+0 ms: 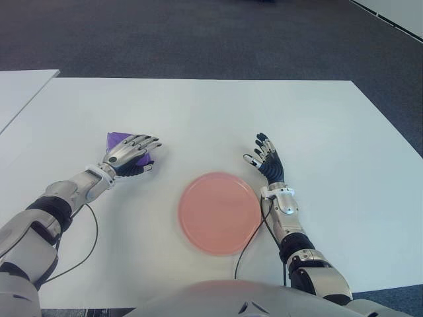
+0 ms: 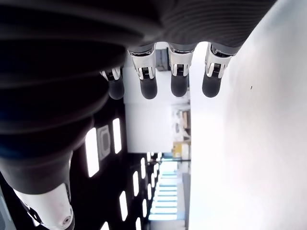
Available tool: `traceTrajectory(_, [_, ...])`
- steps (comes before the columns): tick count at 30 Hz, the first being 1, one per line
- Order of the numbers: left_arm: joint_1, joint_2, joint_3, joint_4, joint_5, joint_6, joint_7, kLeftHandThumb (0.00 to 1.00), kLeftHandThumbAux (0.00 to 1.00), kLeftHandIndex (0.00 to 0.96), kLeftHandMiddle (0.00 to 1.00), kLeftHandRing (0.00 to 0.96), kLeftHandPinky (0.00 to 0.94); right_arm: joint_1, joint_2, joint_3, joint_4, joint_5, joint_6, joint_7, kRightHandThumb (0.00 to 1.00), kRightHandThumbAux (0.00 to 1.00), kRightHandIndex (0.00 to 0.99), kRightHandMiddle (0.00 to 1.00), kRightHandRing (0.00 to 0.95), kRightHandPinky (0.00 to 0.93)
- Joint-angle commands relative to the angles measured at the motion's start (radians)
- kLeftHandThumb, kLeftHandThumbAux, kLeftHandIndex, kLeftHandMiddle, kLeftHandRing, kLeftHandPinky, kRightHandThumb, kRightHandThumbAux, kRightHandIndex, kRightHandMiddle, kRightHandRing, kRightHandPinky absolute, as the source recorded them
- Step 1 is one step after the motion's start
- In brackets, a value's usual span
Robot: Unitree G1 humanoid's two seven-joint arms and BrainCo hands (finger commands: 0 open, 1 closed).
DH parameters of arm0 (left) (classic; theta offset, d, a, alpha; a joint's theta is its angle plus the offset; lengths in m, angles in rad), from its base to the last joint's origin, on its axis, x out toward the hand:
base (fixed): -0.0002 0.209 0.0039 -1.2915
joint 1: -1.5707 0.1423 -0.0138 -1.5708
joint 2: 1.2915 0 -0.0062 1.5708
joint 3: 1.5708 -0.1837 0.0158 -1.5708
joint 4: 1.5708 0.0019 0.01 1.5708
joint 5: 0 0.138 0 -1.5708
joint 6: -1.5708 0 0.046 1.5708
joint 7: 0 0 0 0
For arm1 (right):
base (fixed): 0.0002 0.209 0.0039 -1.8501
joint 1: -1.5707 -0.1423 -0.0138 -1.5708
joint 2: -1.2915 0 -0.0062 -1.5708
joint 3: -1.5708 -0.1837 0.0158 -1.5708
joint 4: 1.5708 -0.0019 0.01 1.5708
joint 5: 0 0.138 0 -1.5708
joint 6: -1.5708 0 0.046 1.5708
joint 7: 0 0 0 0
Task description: Put the tissue paper into the plate.
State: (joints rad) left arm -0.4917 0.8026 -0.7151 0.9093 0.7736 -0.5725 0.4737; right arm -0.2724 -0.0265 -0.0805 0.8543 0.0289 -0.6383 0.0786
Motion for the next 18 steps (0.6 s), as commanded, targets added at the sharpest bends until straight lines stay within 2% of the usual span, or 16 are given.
traceTrajectory(1, [-0.011, 0.013, 0.058, -0.042, -0.057, -0.059, -0.164, 0.0, 0.404, 0.0, 0.0, 0.0, 0.0, 0.093, 0.004, -0.003, 0.085, -0.003, 0.067, -0.005, 0.0, 0.742, 0.0, 0.0, 0.0, 0.0])
traceTrajectory(4, [-0.038, 0.036, 0.133, -0.111, -0.11, -0.068, -0.218, 0.0, 0.416, 0.0, 0.0, 0.0, 0.0, 0.093, 0.003, -0.002, 0.085, -0.004, 0.069, -0.005, 0.0, 0.745, 0.0, 0.0, 0.0, 0.0])
traceTrajectory(6, [-0.027, 0.058, 0.2, -0.194, -0.145, -0.067, -0.224, 0.003, 0.421, 0.0, 0.0, 0.0, 0.0, 0.094, 0.003, 0.0, 0.084, -0.005, 0.072, -0.006, 0.0, 0.748, 0.0, 0.0, 0.0, 0.0])
traceTrajectory(8, [0.034, 0.089, 0.3, -0.335, -0.212, -0.076, -0.213, 0.018, 0.411, 0.0, 0.0, 0.0, 0.0, 0.095, 0.005, 0.001, 0.083, -0.007, 0.074, -0.008, 0.0, 0.749, 0.0, 0.0, 0.0, 0.0])
traceTrajectory(11, [0.115, 0.11, 0.411, -0.51, -0.334, -0.074, -0.262, 0.046, 0.39, 0.0, 0.0, 0.0, 0.0, 0.098, 0.006, 0.003, 0.08, -0.009, 0.072, -0.011, 0.0, 0.75, 0.0, 0.0, 0.0, 0.0])
traceTrajectory(13, [0.158, 0.117, 0.459, -0.597, -0.399, -0.065, -0.302, 0.068, 0.379, 0.0, 0.0, 0.0, 0.0, 0.099, 0.006, 0.004, 0.079, -0.011, 0.07, -0.013, 0.0, 0.752, 0.0, 0.0, 0.0, 0.0])
traceTrajectory(18, [0.255, 0.162, 0.555, -0.807, -0.637, -0.018, -0.474, 0.111, 0.367, 0.0, 0.0, 0.0, 0.0, 0.103, 0.002, 0.009, 0.074, -0.015, 0.068, -0.012, 0.0, 0.763, 0.0, 0.0, 0.0, 0.0])
